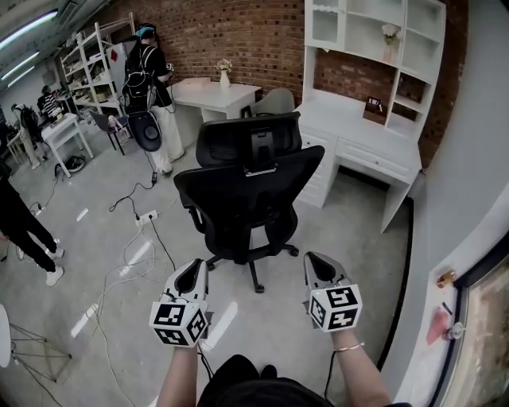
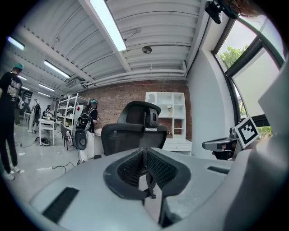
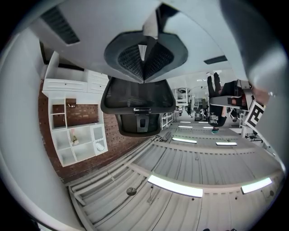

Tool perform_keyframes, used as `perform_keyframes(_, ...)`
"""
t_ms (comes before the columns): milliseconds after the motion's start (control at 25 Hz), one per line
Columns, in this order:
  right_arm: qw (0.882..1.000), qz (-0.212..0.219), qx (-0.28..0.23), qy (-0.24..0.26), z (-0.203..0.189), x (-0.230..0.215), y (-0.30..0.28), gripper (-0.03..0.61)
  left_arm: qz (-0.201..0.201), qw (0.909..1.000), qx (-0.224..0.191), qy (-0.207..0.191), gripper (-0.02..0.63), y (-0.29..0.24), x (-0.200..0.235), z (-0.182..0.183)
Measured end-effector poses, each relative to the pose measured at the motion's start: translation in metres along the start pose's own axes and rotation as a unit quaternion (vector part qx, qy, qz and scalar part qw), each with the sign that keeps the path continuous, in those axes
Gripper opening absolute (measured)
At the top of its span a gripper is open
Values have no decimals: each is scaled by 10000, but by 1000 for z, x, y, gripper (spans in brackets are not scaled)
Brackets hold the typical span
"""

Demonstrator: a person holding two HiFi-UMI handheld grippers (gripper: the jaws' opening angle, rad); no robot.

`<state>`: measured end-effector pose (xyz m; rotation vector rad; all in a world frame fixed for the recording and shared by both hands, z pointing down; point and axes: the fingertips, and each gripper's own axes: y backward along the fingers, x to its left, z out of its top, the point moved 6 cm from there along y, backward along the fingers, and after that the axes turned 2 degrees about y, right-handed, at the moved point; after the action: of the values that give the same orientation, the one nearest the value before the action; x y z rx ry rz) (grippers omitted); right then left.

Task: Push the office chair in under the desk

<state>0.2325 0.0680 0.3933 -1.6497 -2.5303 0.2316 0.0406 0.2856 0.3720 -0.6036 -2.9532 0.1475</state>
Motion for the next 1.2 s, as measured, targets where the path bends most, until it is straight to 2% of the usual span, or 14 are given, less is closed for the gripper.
perform_keyframes(120, 9999, -84, -25, 60, 13, -20, -20, 6, 244, 9996, 25, -112, 19, -15, 13, 9)
perform_keyframes(160, 9999, -133, -36, 66, 18, -28, -29, 9, 306, 9994, 44, -147, 46, -22, 18, 12)
perform_keyframes(360, 9992, -388, -27, 70, 33, -70, -83, 141, 601, 9978, 75, -267, 130, -71, 54, 20)
perform_keyframes(600, 9967, -788, 10, 193, 49, -116, -163, 199, 1037, 9938, 180, -360, 244, -142, 123, 29)
perform_keyframes(800, 9930, -1145, 203, 226, 62, -170, -232, 237, 1254, 9898, 416, -535, 284, -205, 165, 37)
perform_keyframes(960, 9888, -1423, 278, 360, 63, -206, -272, 262, 1384, 9862, 525, -748, 298, -236, 185, 34)
perform_keyframes(1080, 9865, -1491, 399, 555, 63, -227, -296, 265, 1265, 9873, 487, -834, 298, -253, 193, 36)
perform_keyframes(1200, 9826, -1481, 592, 952, 62, -237, -314, 268, 1135, 9876, 509, -961, 299, -261, 194, 37)
